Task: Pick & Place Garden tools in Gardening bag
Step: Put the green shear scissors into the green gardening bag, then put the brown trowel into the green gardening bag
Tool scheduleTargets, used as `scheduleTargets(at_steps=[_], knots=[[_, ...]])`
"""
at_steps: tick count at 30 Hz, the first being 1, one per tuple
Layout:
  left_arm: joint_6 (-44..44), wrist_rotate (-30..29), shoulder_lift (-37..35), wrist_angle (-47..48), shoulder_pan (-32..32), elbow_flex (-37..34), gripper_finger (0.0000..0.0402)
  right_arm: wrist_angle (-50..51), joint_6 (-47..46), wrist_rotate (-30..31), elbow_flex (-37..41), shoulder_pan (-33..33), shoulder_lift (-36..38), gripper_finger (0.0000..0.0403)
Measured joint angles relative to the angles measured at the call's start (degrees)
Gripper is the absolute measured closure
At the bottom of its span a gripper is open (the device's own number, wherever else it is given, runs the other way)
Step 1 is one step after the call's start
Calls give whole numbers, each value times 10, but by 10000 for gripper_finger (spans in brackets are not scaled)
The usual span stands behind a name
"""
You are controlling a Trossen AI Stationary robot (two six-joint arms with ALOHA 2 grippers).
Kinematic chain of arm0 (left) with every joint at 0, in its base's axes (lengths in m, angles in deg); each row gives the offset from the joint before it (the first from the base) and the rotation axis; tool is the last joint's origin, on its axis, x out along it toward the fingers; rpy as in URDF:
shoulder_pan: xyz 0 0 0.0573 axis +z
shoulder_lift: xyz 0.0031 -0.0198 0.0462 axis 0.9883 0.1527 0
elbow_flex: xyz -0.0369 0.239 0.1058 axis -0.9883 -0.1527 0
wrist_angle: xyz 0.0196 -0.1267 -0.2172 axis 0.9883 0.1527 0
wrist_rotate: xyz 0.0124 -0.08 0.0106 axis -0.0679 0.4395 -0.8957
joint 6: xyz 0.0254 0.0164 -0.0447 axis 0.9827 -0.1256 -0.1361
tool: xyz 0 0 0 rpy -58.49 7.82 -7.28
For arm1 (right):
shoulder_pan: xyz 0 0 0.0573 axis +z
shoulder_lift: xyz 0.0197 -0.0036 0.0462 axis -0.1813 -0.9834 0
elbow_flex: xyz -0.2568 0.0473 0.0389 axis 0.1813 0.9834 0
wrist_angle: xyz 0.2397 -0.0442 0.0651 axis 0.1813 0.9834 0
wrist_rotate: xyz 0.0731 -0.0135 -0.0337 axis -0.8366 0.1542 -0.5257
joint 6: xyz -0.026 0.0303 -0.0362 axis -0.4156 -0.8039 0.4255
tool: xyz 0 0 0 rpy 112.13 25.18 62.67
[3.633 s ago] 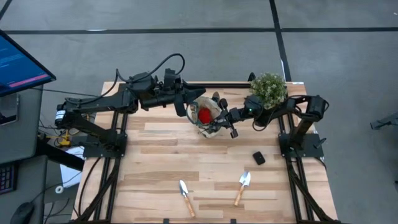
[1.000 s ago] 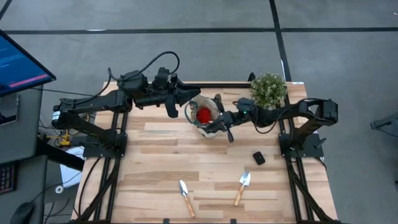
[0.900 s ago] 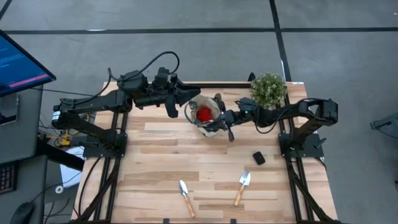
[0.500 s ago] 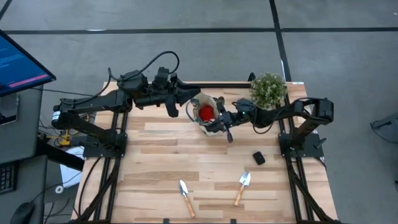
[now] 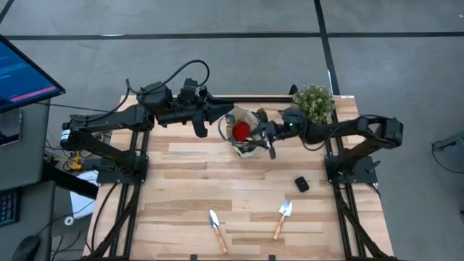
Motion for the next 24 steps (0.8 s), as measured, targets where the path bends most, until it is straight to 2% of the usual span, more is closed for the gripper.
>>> scheduleTargets(at_steps=[5, 8, 10, 14, 16, 21, 24], knots=[[0, 0, -1, 1, 0, 0, 310, 85, -7, 1, 0, -24, 84, 177], [5, 0, -5, 5, 0, 0, 310, 167, -38, 35, -1, -34, 159, 148], [7, 0, -14, 25, 0, 0, 310, 261, -66, 77, -5, -34, 215, 145], [20, -2, -40, 89, 2, 0, 310, 534, -147, 172, -49, -17, 308, 154], [34, -28, -56, 140, 1, 0, 311, 667, -207, 212, -74, -2, 338, 162], [52, -102, -94, 243, 1, 0, 327, 880, -381, 234, -99, 54, 373, 183], [54, -119, -111, 282, 2, 0, 338, 979, -482, 247, -98, 99, 370, 195]])
